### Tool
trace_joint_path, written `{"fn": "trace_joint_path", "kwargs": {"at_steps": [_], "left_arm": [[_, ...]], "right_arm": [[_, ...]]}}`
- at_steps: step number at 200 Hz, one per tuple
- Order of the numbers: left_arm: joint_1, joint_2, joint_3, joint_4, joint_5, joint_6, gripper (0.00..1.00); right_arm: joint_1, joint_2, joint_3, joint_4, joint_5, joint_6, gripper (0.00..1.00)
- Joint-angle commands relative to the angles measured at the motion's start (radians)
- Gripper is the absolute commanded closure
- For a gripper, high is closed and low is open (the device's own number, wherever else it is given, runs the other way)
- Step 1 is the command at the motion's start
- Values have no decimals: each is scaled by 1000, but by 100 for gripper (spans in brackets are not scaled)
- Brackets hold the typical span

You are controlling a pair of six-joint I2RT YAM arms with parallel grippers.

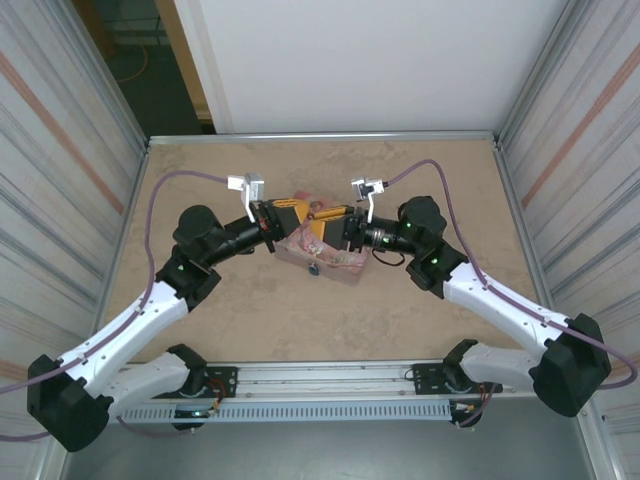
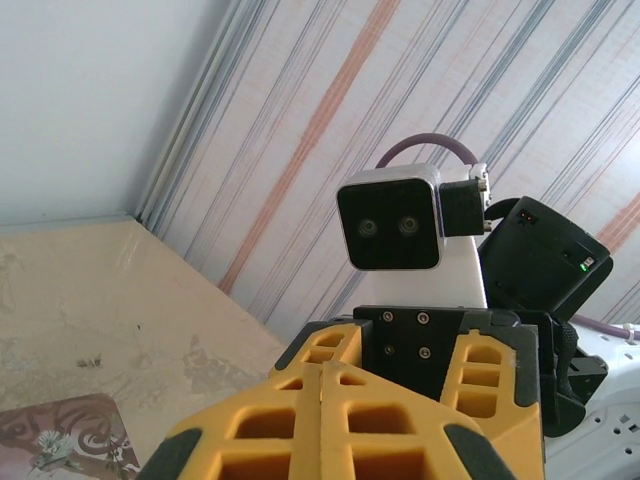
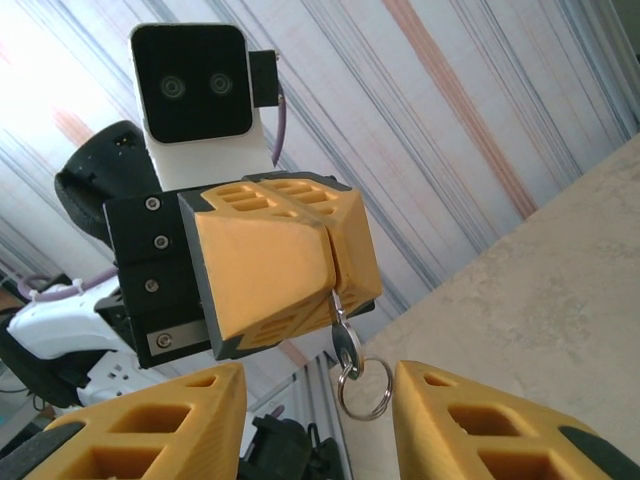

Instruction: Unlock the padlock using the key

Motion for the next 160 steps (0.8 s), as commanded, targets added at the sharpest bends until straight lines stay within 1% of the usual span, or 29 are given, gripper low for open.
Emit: {"fn": "trace_joint_path", "kwargs": {"at_steps": [1,119,156,160], "left_arm": [[-5,1,-9,45,24,-6,100],[-9,7,-6,48,29,-5,100],[-9,9,-4,51,39,-4,100],[-8,9,-5,50,38,-3,100]], "right_arm": [[9,8,37,34,-7,10,61],[10,14,50,-19,20,1,86],[9,15,51,-33,28,0,100],[9,13,52,-37,28,-4,100]]}}
